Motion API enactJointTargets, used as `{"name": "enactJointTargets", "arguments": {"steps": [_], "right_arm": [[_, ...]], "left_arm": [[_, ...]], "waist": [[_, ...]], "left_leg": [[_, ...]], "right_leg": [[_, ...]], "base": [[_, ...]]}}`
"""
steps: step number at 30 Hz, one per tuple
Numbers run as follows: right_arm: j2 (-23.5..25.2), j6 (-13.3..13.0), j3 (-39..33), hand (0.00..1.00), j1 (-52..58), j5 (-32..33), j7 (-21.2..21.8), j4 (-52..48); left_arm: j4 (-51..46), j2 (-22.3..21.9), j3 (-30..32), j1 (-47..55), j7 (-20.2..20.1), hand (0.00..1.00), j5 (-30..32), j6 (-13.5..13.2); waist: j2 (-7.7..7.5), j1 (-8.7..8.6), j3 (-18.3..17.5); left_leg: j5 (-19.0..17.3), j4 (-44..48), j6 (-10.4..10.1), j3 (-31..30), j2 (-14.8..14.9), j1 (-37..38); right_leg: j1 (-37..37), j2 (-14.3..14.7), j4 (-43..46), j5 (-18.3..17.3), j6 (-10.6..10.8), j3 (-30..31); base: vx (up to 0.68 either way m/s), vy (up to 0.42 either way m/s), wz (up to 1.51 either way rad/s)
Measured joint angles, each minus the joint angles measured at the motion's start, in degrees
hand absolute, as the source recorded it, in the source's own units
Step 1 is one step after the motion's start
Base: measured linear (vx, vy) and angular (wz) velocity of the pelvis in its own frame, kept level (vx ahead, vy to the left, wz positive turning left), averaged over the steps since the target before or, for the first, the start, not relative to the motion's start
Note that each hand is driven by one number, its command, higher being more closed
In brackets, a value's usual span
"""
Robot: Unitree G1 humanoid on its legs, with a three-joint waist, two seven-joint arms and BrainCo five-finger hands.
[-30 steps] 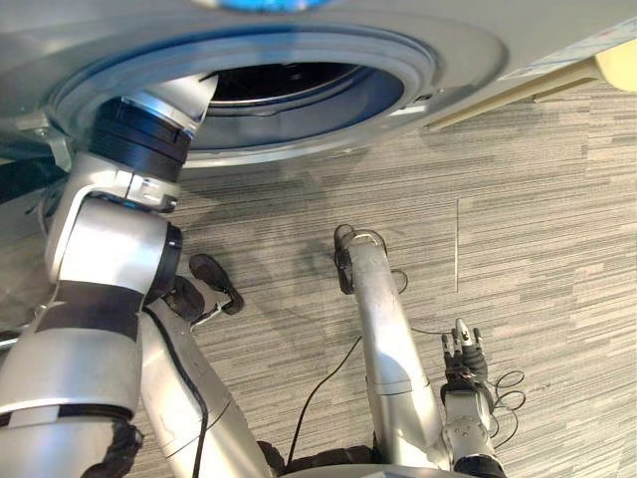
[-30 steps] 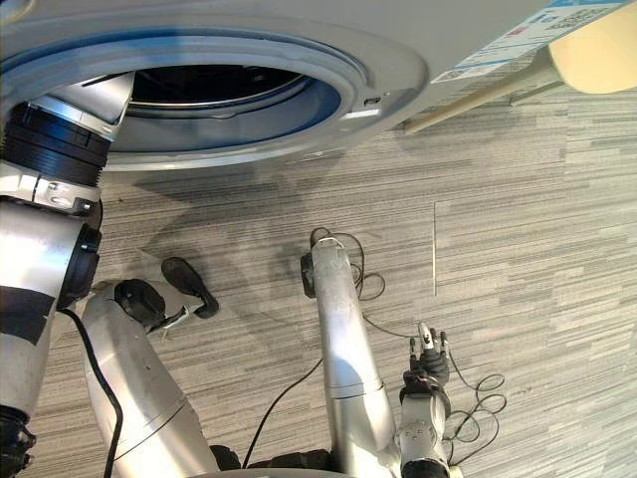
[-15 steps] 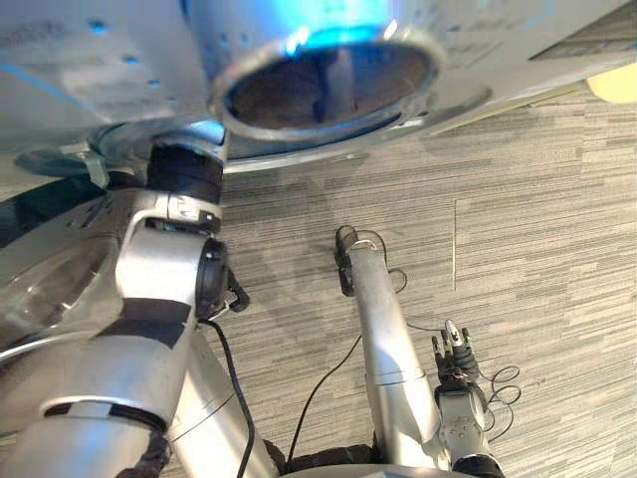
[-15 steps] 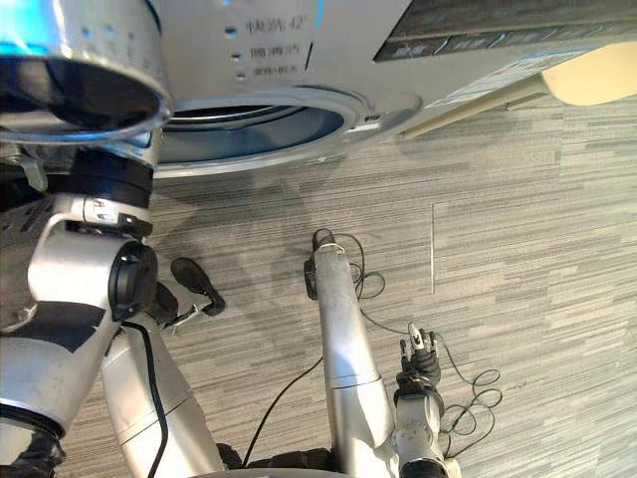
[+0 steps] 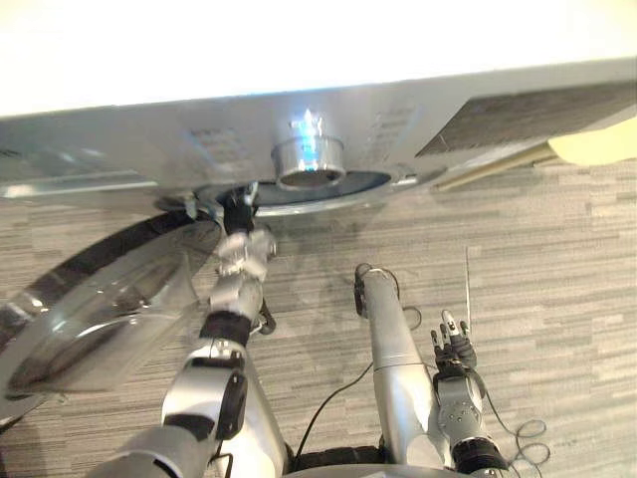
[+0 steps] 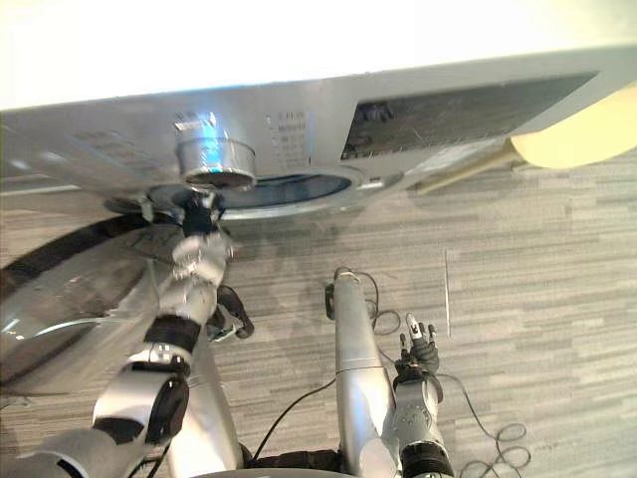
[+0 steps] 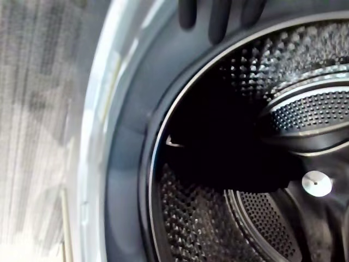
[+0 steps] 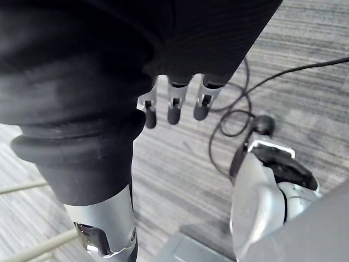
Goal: Pick up the laundry basket with both hands and put the clothes into the washing machine.
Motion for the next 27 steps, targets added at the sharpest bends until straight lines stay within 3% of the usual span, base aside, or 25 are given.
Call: {"name": "enactJointTargets", "arguments": {"steps": [4, 7, 8, 11, 13, 14, 17, 19, 21, 23, 24, 26, 27], "right_arm": [[-1.13, 0.84, 1.21, 0.0, -0.52, -1.8, -0.23, 3.61], [-2.49, 0.99, 1.18, 0.0, 0.45, -3.13, -0.02, 8.0], [-2.5, 1.78, 1.18, 0.0, 1.15, -5.0, 0.2, 10.2], [-1.67, 2.77, -0.77, 0.0, 1.9, -7.98, 0.39, 13.77], [-1.2, 4.52, -6.58, 0.0, 5.85, -12.6, 1.71, 18.26], [-1.23, 4.86, -10.48, 0.0, 6.72, -14.35, 2.36, 21.31], [-1.57, 6.45, -13.06, 0.0, 7.17, -18.36, 2.73, 24.43], [-1.61, 6.74, -12.94, 0.0, 6.59, -19.9, 2.82, 25.3], [-1.28, 6.86, -12.81, 0.0, 6.18, -20.23, 2.81, 25.7], [-1.11, 6.86, -12.91, 0.0, 6.11, -20.19, 2.83, 25.78], [-0.96, 6.84, -12.61, 0.0, 5.51, -20.16, 2.88, 25.42], [-0.88, 6.83, -11.69, 0.0, 4.9, -20.12, 3.19, 25.26], [-0.79, 6.84, -11.81, 0.0, 4.22, -20.11, 3.65, 25.33]], "left_arm": [[2.43, -3.25, 0.59, 10.07, -2.19, 0.0, -1.58, 0.32], [5.93, -6.81, 1.4, 17.25, -3.91, 0.0, 4.59, 0.24], [8.9, -7.92, 3.33, 21.7, -4.59, 0.0, 10.89, 0.29], [12.92, -8.39, 6.86, 26.62, -5.84, 0.0, 17.57, 0.17], [16.64, -9.53, 14.15, 31.43, -6.98, 0.0, 24.64, 0.89], [17.73, -9.55, 16.94, 33.02, -7.08, 0.0, 26.08, 0.93], [18.85, -9.23, 20.16, 34.53, -7.08, 0.0, 26.77, 1.11], [18.83, -8.84, 20.19, 34.95, -7.06, 0.0, 26.74, 1.12], [18.69, -8.32, 20.01, 34.56, -7.14, 0.0, 26.42, 1.13], [18.69, -7.92, 19.93, 34.17, -7.13, 0.0, 26.26, 1.02], [18.85, -8.0, 19.44, 35.08, -7.15, 0.0, 26.27, 0.96], [19.65, -8.09, 18.93, 35.21, -7.13, 0.0, 26.34, 0.82], [19.93, -7.42, 18.22, 35.11, -7.13, 0.0, 26.51, 0.93]], "waist": [[1.37, 0.39, -1.08], [3.15, 1.28, -4.58], [3.4, 1.48, -7.46], [3.67, 1.85, -11.9], [4.6, 2.39, -19.15], [5.37, 2.88, -22.21], [5.37, 3.4, -24.63], [5.17, 3.59, -24.78], [3.98, 3.82, -24.2], [3.8, 4.5, -24.09], [4.08, 4.32, -24.25], [4.87, 4.31, -24.53], [4.98, 4.35, -24.99]], "left_leg": [[3.1, -9.86, -1.03, 1.9, -2.95, 11.03], [6.47, -19.05, -1.47, 2.18, -5.1, 18.94], [8.43, -25.03, -1.81, 2.22, -6.07, 24.03], [11.55, -33.17, -2.53, 2.17, -7.22, 30.15], [19.5, -49.04, -3.42, 1.45, -9.18, 40.63], [21.94, -53.03, -3.35, 1.2, -9.98, 43.38], [24.17, -54.23, -2.73, 0.45, -11.0, 45.19], [24.26, -52.35, -2.6, 0.2, -11.19, 44.91], [23.01, -45.17, -2.41, -0.82, -11.15, 42.33], [15.29, -24.14, -2.54, -0.88, -10.9, 38.25], [13.51, -19.7, -2.16, -0.77, -11.46, 38.62], [9.49, -21.41, -1.71, -2.06, -11.91, 39.86], [7.93, -26.81, -1.67, -2.36, -12.69, 41.3]], "right_leg": [[9.4, -1.74, -6.2, 0.48, -0.74, -0.64], [17.28, -3.54, -12.35, 1.09, -1.56, -3.04], [22.34, -4.28, -16.13, 1.32, -1.9, -4.65], [28.29, -4.64, -21.5, 2.06, -2.51, -6.76], [38.75, -5.52, -32.03, 3.94, -2.69, -11.91], [42.64, -5.61, -35.64, 4.26, -2.55, -13.97], [48.62, -6.13, -40.71, 5.3, -2.35, -17.54], [50.94, -6.38, -42.11, 5.58, -2.39, -19.17], [54.55, -6.8, -44.38, 6.64, -3.28, -22.34], [57.79, -7.83, -44.76, 6.66, -3.28, -23.68], [59.0, -7.77, -45.42, 6.94, -2.81, -23.74], [58.87, -6.65, -46.77, 8.22, -2.2, -23.25], [58.23, -5.98, -48.97, 9.99, -1.8, -22.55]], "base": [[0.12, -0.046, 0.16], [0.19, -0.061, 0.41], [0.19, -0.078, 0.43], [0.2, -0.081, 0.35], [0.34, -0.081, 0.97], [0.28, -0.03, 0.95], [0.12, 0.004, 0.61], [0.03, -0.004, 0.5], [-0.01, -0.007, 0.59], [-0.05, 0.1, 0.27], [-0.05, 0.181, 0.02], [-0.02, 0.173, -0.07], [-0.07, 0.203, -0.26]]}}
